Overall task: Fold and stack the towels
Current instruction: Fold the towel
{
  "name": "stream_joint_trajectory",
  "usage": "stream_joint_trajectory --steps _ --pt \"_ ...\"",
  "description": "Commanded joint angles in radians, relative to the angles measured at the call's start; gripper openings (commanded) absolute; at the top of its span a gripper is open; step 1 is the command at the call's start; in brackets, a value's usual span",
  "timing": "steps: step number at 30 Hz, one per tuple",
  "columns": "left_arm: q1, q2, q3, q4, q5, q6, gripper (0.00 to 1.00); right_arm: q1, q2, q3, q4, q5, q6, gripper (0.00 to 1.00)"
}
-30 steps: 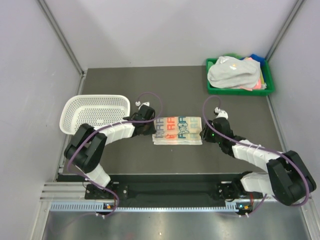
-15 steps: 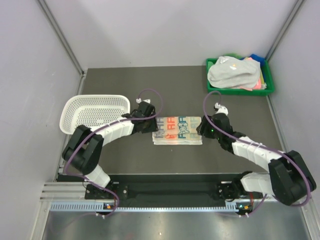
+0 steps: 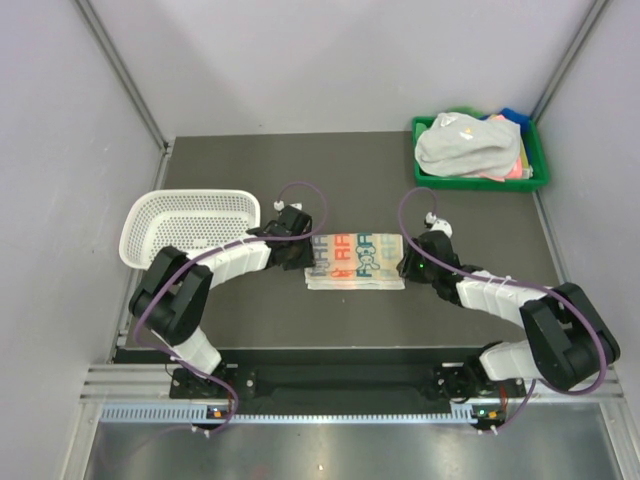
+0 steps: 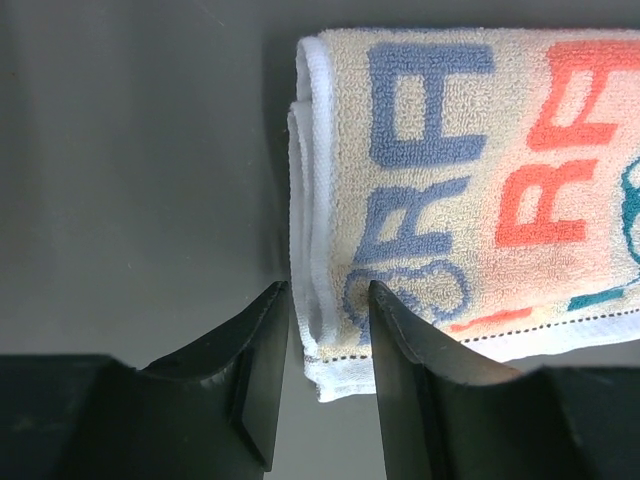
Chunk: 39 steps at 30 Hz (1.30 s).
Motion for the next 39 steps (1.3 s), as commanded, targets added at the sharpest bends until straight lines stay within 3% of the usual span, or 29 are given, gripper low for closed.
stream_joint_trajectory --steps 1,27,34,39 --pt "-0.005 0.007 0.001 -0.003 -0.006 -0.006 0.42 0.011 -0.008 0.008 0.044 0.025 0.002 0.36" --pt "-0.005 -0.008 0.039 -0.034 0.051 -0.041 0.40 0.011 0.010 0.039 0.049 0.005 -0.007 0.29" --pt "-0.003 -0.011 0.039 -0.037 0.051 -0.041 0.33 0.011 0.016 0.043 0.052 0.005 -0.007 0.25" --pt "-0.005 0.000 0.040 -0.037 0.052 -0.039 0.22 0.011 0.027 0.048 0.052 0.002 -0.010 0.22"
